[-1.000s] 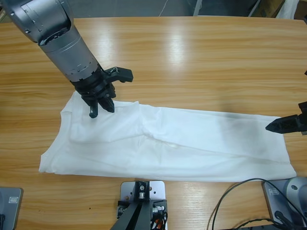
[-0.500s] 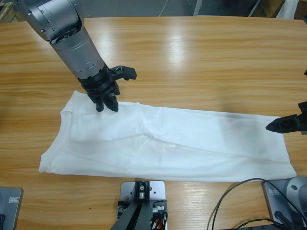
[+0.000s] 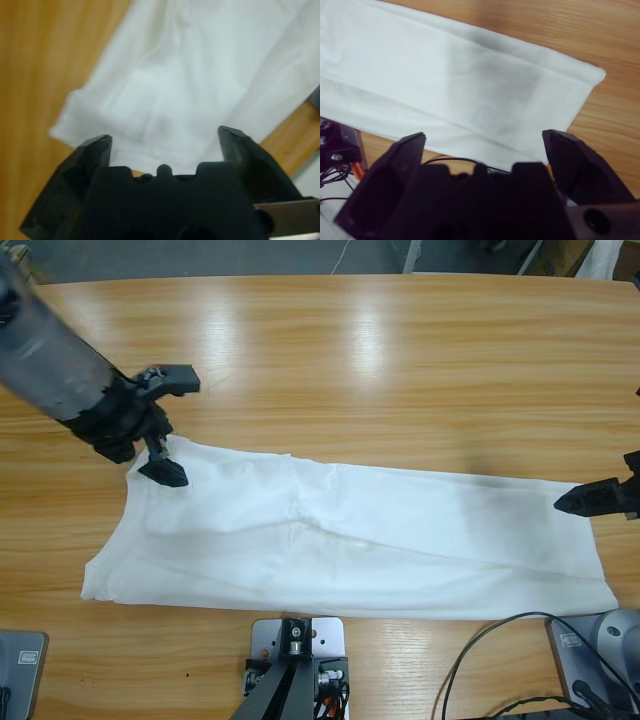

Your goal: Fold clothes

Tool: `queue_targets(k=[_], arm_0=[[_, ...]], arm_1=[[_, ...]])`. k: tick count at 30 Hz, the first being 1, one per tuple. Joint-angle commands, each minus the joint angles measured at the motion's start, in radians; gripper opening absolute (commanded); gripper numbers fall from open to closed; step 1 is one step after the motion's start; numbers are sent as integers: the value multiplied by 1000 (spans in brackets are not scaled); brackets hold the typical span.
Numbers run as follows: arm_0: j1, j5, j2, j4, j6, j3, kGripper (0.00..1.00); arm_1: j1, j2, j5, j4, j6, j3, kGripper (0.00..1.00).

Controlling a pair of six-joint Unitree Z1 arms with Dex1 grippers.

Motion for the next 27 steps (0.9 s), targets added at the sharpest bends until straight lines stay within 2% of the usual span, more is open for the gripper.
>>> queue_targets(k=[1, 9, 16, 20, 27], arm_0=[[-119, 21, 15, -139, 145, 135, 1000], [-168, 43, 152, -221, 179, 136, 1000], [-266, 87, 242, -248, 184, 141, 1000], [-268, 135, 302, -244, 182, 153, 1000], [-249, 172, 307, -229, 179, 183, 1000]], arm_1=[[12, 11, -7, -8, 8, 33, 945], [12, 12, -5, -5, 6, 33, 945], [12, 20, -4, -5, 2, 31, 945], [12, 17, -4, -3, 2, 31, 945], [12, 21, -7, -3, 3, 30, 945]])
